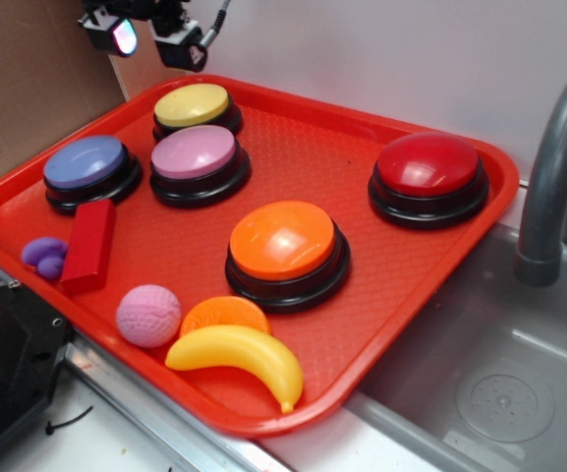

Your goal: Push the yellow button.

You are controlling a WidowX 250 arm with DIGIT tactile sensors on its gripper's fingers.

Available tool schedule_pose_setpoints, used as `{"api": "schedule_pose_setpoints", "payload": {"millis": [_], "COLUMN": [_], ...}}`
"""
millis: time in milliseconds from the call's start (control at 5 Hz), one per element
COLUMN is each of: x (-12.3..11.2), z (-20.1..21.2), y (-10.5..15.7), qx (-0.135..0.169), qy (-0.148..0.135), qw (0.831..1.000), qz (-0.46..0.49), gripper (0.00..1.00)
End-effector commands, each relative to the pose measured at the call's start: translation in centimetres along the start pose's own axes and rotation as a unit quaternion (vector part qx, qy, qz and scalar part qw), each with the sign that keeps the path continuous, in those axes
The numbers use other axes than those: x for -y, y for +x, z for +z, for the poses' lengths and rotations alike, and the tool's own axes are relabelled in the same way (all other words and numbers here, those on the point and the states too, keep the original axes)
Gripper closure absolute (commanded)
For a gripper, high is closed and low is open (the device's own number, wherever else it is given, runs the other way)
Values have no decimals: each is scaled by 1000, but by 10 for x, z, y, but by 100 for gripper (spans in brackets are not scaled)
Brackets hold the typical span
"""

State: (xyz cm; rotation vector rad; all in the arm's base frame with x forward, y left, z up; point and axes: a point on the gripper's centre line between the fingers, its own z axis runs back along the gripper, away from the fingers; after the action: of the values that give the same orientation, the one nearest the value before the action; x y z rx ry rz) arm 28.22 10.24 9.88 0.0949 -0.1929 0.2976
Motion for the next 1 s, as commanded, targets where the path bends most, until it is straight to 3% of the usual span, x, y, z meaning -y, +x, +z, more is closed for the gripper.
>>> {"api": "schedule_pose_setpoints", "payload": {"millis": [0, 200, 400, 800], "x": [-10, -12, -13, -8], "z": [-12, -24, -29, -46], "y": [31, 25, 21, 13], "qx": [18, 6, 16, 0], "qy": [-7, -3, 1, -32], "qw": [1000, 1000, 1000, 999], "qz": [4, 13, 8, -34], "gripper": [0, 0, 0, 0]}}
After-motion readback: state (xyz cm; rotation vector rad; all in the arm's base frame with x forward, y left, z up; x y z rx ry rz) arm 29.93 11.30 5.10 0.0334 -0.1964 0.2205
